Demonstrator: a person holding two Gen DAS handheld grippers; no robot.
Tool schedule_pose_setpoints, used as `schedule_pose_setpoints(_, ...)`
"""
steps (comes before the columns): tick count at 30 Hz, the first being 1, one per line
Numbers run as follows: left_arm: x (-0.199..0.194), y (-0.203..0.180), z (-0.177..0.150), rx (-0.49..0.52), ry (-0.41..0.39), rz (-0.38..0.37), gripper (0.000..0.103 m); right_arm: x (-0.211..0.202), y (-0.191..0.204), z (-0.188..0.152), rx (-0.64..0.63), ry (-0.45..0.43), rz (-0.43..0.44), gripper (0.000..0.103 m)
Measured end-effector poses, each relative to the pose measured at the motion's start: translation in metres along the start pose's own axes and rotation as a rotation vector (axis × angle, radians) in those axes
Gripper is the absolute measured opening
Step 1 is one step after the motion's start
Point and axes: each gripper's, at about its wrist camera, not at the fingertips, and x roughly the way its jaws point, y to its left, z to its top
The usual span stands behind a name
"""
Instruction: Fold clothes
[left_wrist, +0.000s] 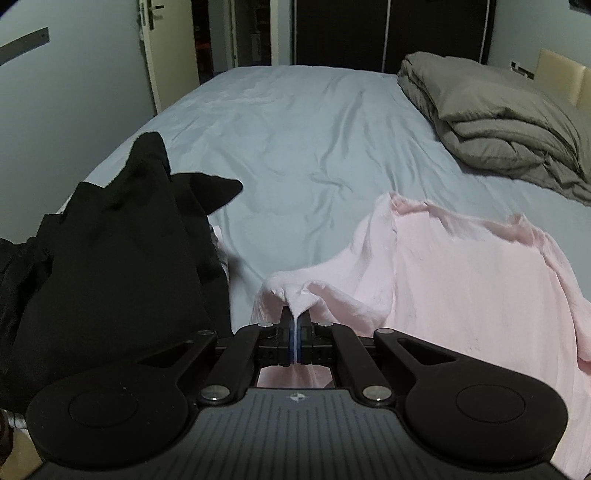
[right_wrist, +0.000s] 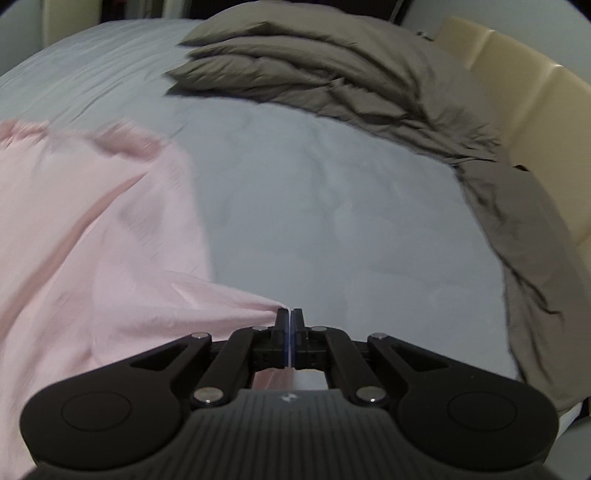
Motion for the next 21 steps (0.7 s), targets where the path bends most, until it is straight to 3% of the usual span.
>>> schedule_pose_setpoints(6, 0.006, 0.007, 0.005, -0.035, 0.006, 0.014, 0.000, 0.011, -0.040, 0.031, 0.080, -0.023, -0.054, 0.001)
schedule_pose_setpoints(12, 0.015, 0.007, 0.009, -0.041, 0.021, 0.023, 0.000, 0.024, -0.073, 0.070, 0.055, -0.042, -0.120, 0.001)
schedule_pose_setpoints(17, 0.019, 0.008, 0.010, -0.046, 0.029, 0.033, 0.000, 0.064, -0.084, 0.093, 0.000, 0.020, -0.153, 0.001)
schedule_pose_setpoints(21, 0.024, 0.017, 0.012, -0.059, 0.034, 0.053, 0.000, 0.107, -0.078, 0.093, -0.060, 0.104, -0.187, 0.001)
